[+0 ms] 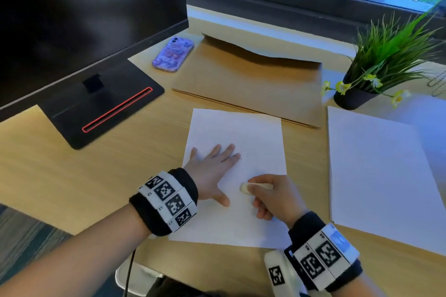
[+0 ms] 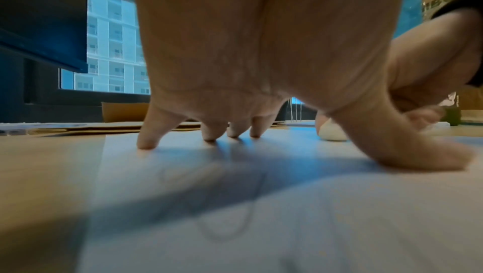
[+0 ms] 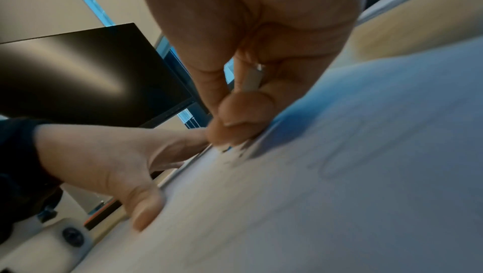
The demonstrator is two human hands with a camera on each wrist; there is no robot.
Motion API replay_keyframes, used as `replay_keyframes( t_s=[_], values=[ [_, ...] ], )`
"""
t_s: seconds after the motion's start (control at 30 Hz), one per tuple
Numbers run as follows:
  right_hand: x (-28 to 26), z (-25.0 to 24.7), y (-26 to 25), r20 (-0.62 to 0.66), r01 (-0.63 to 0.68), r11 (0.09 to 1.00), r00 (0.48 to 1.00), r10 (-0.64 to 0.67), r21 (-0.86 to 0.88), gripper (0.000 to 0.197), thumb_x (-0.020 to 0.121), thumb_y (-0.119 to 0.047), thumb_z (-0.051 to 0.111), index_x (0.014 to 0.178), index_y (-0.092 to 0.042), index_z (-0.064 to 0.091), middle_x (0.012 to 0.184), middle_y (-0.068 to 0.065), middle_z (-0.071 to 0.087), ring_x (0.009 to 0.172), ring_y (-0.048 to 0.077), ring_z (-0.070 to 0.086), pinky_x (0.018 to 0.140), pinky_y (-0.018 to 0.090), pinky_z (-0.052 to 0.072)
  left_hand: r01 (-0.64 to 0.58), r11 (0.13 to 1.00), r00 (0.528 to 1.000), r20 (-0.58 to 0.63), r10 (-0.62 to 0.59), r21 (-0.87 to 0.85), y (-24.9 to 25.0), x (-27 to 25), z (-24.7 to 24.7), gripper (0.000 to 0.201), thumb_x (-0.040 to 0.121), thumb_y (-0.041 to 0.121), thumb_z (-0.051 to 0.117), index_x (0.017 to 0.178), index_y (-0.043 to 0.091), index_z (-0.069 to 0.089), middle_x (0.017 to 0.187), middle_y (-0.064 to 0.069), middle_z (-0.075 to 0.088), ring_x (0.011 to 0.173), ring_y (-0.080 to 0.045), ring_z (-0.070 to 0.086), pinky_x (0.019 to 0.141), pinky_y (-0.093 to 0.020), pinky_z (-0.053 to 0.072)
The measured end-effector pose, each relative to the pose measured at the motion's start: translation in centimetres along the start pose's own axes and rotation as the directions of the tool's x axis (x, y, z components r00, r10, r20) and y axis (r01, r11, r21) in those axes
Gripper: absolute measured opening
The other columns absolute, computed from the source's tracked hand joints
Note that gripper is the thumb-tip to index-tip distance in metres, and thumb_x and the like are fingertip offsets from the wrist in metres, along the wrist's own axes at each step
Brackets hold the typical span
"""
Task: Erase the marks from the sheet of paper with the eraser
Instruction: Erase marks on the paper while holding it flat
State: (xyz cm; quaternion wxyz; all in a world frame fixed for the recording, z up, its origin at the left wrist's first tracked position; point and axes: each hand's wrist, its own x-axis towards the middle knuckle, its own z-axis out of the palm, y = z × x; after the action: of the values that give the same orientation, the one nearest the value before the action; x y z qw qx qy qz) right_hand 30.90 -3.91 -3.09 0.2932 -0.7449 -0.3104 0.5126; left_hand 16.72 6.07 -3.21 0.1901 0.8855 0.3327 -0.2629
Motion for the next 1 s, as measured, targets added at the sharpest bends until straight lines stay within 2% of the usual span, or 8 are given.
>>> replay_keyframes(
  t_s=[0.13,0.23,0.3,0.5,0.67,0.77,0.87,1.0],
  values=[
    [-0.1,0.1,0.2,-0.039,0.051,0.996,0.998,-0.053,-0.068,0.011,0.088,-0.011,0.061,0.098,-0.009,0.065,0.062,0.01,0.06,0.036,0.014,0.053,0.038,0.02,0.041,-0.007,0.999,0.997,0.083,0.004,0.033,-0.1,-0.2,0.2,0.134,0.064,0.055,0.076,0.146,0.022,-0.025,0.151,0.004,-0.034,0.141,-0.022,-0.025,0.108,-0.064,-0.002],
    [-1.3,0.3,0.1,0.103,0.072,0.965,0.994,-0.048,-0.253,0.01,0.089,-0.012,0.059,0.098,-0.012,0.063,0.066,0.009,0.061,0.04,0.013,0.054,0.04,0.02,0.044,-0.008,1.0,0.996,0.091,0.006,0.03,0.0,0.0,0.1,0.137,0.063,0.054,0.078,0.145,0.022,-0.027,0.151,0.003,-0.035,0.141,-0.023,-0.027,0.109,-0.064,-0.003],
    [-1.5,0.2,-0.4,0.183,0.067,0.948,0.983,-0.009,-0.31,0.008,0.088,-0.01,0.06,0.095,-0.011,0.063,0.063,0.009,0.06,0.039,0.014,0.054,0.042,0.021,0.046,-0.01,0.999,0.996,0.095,0.006,0.036,0.0,0.0,0.1,0.137,0.063,0.054,0.078,0.145,0.021,-0.027,0.151,0.003,-0.035,0.141,-0.024,-0.027,0.108,-0.064,-0.003],
    [0.3,0.8,-2.7,0.122,0.102,0.96,0.99,-0.073,-0.259,0.006,0.088,-0.01,0.061,0.093,-0.013,0.063,0.062,0.008,0.06,0.039,0.011,0.055,0.044,0.02,0.049,-0.011,0.999,0.995,0.101,0.007,0.04,-0.2,0.1,0.1,0.139,0.061,0.056,0.078,0.144,0.021,-0.027,0.15,0.003,-0.035,0.141,-0.024,-0.027,0.108,-0.064,-0.003],
    [-1.2,0.2,-1.5,0.323,0.07,0.916,0.944,0.067,-0.395,0.007,0.087,-0.009,0.061,0.085,-0.014,0.063,0.056,0.005,0.058,0.036,0.01,0.053,0.045,0.022,0.049,-0.014,0.999,0.994,0.111,0.009,0.049,-0.3,0.1,0.0,0.139,0.062,0.055,0.079,0.144,0.02,-0.028,0.15,0.002,-0.035,0.141,-0.024,-0.027,0.108,-0.065,-0.002],
    [0.0,0.6,-2.4,0.227,0.067,0.947,0.974,0.007,-0.314,0.005,0.087,-0.009,0.062,0.085,-0.012,0.064,0.055,0.006,0.059,0.038,0.012,0.055,0.047,0.024,0.051,-0.012,0.998,0.994,0.11,0.006,0.054,-0.3,0.2,0.0,0.139,0.062,0.055,0.078,0.144,0.021,-0.029,0.15,0.002,-0.036,0.141,-0.025,-0.027,0.108,-0.065,-0.002],
    [0.0,1.2,-2.4,0.147,0.063,0.978,0.989,-0.034,-0.2,0.004,0.086,-0.009,0.064,0.089,-0.011,0.064,0.055,0.007,0.058,0.037,0.012,0.054,0.043,0.023,0.048,-0.01,0.999,0.995,0.101,0.005,0.049,-0.3,0.1,0.0,0.139,0.061,0.056,0.079,0.144,0.021,-0.028,0.151,0.003,-0.035,0.141,-0.024,-0.026,0.108,-0.066,0.0],
    [-1.9,1.0,-1.1,0.295,0.06,0.943,0.955,0.041,-0.327,0.004,0.086,-0.009,0.063,0.085,-0.012,0.063,0.056,0.007,0.058,0.035,0.01,0.053,0.041,0.02,0.045,-0.019,0.997,0.995,0.1,0.012,0.069,-0.3,0.1,0.1,0.139,0.062,0.057,0.078,0.145,0.02,-0.027,0.151,0.002,-0.035,0.141,-0.025,-0.025,0.108,-0.067,0.002]
  ],
)
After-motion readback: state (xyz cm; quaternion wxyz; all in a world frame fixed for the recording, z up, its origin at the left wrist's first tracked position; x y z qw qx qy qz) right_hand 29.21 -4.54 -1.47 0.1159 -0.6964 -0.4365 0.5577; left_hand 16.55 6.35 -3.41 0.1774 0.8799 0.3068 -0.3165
